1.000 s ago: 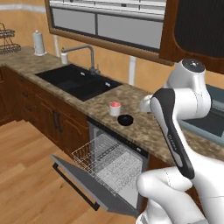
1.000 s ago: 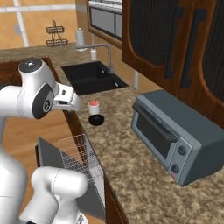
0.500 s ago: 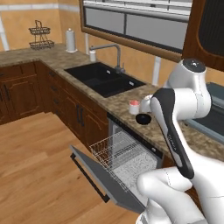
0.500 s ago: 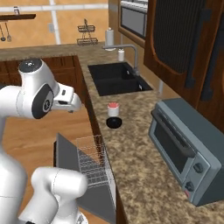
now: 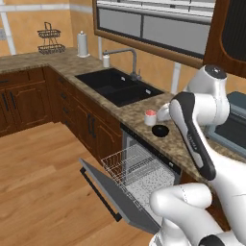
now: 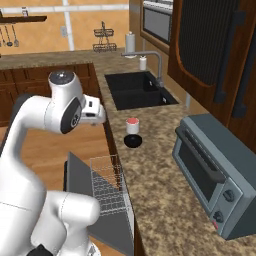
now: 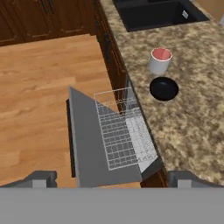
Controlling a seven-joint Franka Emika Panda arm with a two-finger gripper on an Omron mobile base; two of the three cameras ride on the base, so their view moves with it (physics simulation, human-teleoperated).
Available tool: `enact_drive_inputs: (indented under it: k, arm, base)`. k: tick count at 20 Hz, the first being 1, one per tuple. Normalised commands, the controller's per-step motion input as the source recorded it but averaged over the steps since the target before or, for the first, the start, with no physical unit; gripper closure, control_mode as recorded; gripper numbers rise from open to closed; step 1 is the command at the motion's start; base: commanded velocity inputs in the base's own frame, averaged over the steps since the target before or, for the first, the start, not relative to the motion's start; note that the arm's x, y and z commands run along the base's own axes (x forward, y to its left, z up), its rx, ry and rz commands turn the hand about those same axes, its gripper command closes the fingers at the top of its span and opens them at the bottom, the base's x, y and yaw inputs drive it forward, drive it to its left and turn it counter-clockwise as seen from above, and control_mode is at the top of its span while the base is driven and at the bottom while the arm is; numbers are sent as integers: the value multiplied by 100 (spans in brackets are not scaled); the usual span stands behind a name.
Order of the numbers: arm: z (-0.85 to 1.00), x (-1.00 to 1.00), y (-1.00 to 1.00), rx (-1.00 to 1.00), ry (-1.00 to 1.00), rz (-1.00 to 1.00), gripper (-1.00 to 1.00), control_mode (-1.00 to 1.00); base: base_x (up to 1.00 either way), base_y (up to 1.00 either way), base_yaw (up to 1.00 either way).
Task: Pick up the cup and bowl from the counter, place them in the dishwasher, and close the dishwasher door.
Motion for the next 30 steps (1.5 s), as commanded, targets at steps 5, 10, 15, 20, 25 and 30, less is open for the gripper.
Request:
enact_drive_inputs:
  k: [5,10,15,20,25,30]
  arm:
    - [-25,75,-3,0,0,0,-100,-100]
    - [-40,61,-22,0,0,0,-100,-100]
    - [-46,68,-10,0,0,0,-100,-100]
    - [-34,63,0,0,1,0,-100,-100]
    - [-11,58,0,0,0,0,-100,-100]
    - [-8,63,0,0,0,0,-100,-100]
  base:
    - [0,0,0]
    - [0,0,0]
    - [0,0,0]
    - [0,0,0]
    - [0,0,0]
    - [0,0,0]
